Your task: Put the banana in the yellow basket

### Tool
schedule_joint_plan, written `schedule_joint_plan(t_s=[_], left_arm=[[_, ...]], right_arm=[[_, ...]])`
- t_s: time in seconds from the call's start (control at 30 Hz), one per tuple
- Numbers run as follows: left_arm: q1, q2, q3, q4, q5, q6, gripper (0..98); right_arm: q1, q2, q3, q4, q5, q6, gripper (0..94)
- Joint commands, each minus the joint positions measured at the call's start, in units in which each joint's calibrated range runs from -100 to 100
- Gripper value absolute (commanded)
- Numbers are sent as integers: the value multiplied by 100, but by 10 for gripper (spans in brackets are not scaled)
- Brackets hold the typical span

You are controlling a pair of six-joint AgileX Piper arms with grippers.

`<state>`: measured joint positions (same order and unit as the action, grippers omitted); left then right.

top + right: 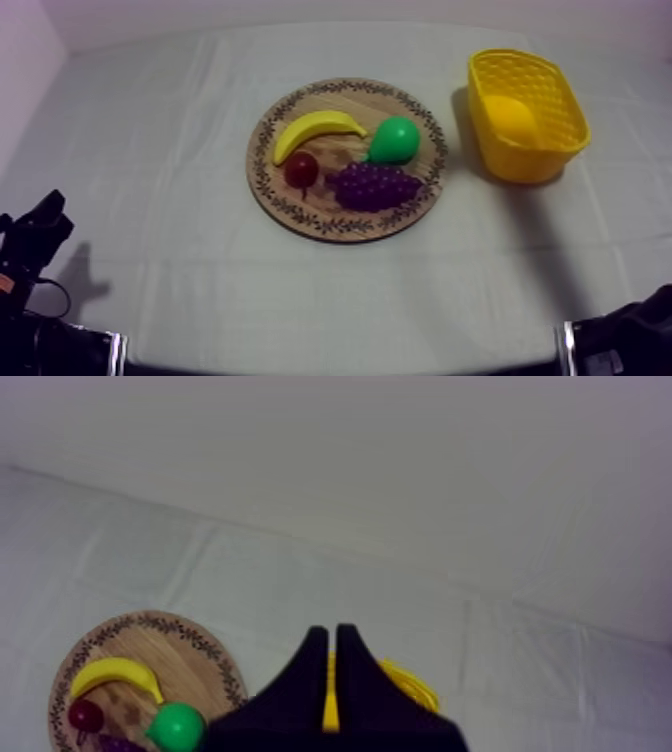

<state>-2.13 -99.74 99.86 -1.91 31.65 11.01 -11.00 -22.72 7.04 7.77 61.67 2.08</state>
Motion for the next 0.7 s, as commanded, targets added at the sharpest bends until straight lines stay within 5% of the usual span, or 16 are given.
schedule_joint_plan(t_s=[0.0, 0.2, 0.67], left_arm=[[0, -1, 3, 3, 4, 0, 1], [0, -1, 3, 3, 4, 0, 1], [0, -1, 3, 3, 4, 0, 1]], right_arm=[[-48, 339, -269, -192, 4, 300, 4], [-300, 766, -291, -738, -45, 1072, 4], [-1148, 1146, 547, -992, -366, 2252, 4]])
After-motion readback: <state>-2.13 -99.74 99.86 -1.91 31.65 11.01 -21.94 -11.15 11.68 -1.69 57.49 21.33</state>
